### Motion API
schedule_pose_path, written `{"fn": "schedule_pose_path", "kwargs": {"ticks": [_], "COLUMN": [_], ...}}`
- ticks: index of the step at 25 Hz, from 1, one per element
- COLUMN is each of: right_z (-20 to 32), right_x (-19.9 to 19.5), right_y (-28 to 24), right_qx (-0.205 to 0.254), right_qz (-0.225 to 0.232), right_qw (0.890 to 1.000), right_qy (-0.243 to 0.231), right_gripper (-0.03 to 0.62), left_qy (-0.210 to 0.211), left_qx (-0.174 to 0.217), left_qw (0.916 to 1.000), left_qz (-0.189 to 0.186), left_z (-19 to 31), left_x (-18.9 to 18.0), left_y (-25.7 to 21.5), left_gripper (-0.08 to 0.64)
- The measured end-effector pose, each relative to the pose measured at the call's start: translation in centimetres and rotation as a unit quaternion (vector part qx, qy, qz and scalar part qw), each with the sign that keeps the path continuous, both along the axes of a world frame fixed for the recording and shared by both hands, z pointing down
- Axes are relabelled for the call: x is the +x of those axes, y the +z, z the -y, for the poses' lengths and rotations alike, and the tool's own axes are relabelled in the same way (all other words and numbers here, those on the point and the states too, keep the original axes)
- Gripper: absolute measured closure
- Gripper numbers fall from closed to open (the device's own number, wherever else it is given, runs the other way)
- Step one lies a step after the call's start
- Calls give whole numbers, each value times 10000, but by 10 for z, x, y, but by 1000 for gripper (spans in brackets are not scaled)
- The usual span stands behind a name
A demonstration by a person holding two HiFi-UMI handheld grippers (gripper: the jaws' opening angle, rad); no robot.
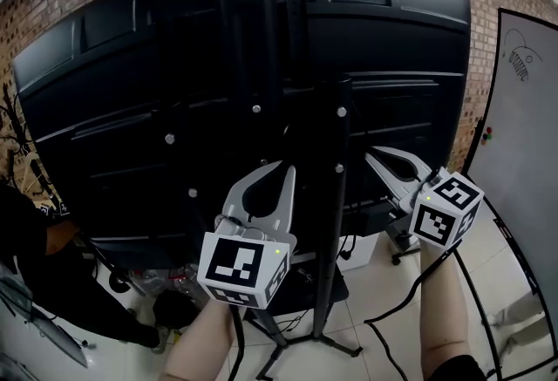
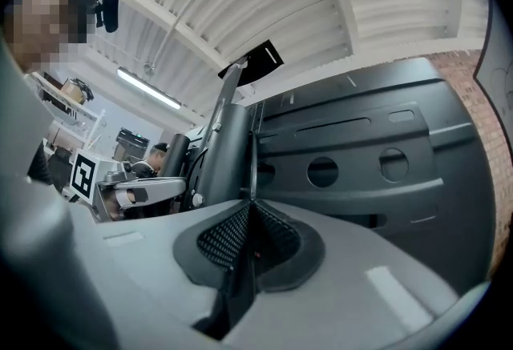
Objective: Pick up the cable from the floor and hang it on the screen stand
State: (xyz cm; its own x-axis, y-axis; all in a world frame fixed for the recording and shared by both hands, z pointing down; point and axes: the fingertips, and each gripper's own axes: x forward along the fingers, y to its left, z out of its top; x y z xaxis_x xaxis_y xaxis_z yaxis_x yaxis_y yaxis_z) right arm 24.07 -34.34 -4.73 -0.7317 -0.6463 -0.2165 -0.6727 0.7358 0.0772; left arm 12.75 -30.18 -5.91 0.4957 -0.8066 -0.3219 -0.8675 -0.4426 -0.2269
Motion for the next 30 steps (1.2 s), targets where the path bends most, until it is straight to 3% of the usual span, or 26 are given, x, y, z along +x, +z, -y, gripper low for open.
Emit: {"fn": "schedule_pose_path", "kwargs": {"ticks": [7, 15, 19, 26, 28, 30], "right_z": [-13, -20, -27, -66, -83, -101], "right_x": [14, 35, 44, 37, 35, 26], "right_y": [4, 21, 47, 92, 92, 90], "right_qx": [397, 330, 239, -50, 109, 266], "right_qz": [148, 404, 397, 546, 749, 835], "right_qw": [9978, 9944, 9916, 9876, 9818, 9780], "right_qy": [500, 916, 1207, 1469, 1739, 1892], "right_gripper": [561, 560, 495, 497, 568, 572], "left_qy": [-115, -204, -160, -2, -31, -38], "left_qx": [23, -113, -141, -313, -304, -308], "left_qw": [9996, 9992, 9988, 9983, 9976, 9969], "left_qz": [-273, -331, -436, -500, -628, -725], "left_z": [-14, -35, -47, -77, -87, -96], "left_x": [-13, -27, -37, -49, -59, -71], "left_y": [13, 34, 39, 59, 60, 63], "left_gripper": [555, 555, 555, 555, 555, 555]}}
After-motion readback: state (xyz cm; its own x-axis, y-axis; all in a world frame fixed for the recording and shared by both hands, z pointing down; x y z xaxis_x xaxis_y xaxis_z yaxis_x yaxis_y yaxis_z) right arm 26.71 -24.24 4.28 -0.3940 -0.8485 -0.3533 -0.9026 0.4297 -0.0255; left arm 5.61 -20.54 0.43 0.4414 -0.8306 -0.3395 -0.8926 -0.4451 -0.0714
